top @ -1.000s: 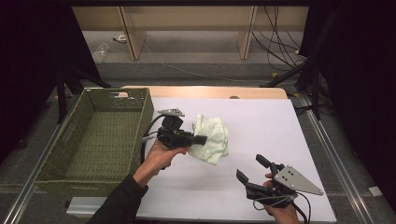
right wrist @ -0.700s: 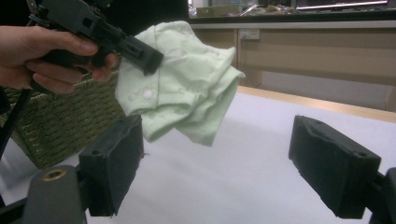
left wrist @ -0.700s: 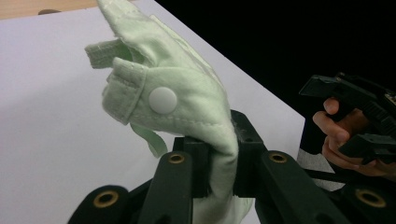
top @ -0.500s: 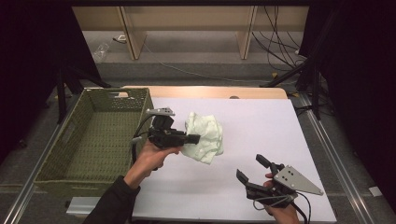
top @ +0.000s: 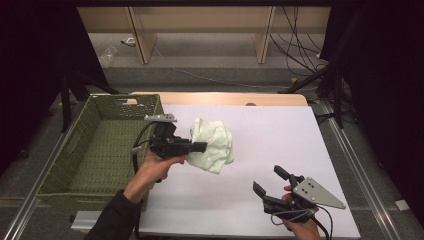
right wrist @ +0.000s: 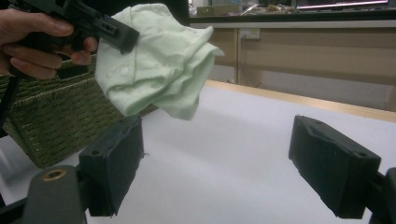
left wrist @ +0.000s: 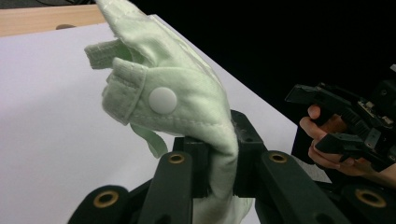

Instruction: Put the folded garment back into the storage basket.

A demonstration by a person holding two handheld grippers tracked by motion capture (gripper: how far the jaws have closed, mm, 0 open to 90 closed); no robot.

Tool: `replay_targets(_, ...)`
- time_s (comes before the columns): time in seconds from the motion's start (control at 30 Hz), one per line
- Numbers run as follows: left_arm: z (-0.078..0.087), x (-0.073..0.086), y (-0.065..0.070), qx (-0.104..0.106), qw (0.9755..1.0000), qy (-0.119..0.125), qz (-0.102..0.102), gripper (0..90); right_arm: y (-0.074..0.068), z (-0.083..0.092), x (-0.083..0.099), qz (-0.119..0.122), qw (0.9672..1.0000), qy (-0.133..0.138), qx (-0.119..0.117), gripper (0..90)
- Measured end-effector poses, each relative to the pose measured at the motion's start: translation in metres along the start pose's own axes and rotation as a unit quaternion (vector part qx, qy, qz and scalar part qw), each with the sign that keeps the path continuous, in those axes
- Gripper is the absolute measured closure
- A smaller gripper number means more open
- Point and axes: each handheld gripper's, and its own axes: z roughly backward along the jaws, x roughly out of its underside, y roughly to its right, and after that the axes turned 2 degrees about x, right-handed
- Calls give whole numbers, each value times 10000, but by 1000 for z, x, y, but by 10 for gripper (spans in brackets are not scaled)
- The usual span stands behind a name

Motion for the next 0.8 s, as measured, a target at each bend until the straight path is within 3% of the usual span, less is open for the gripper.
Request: replay_targets(0.8,56,-8,-18,-231,9973,670,211,790,0,0,0,3,10000,-21,-3,189)
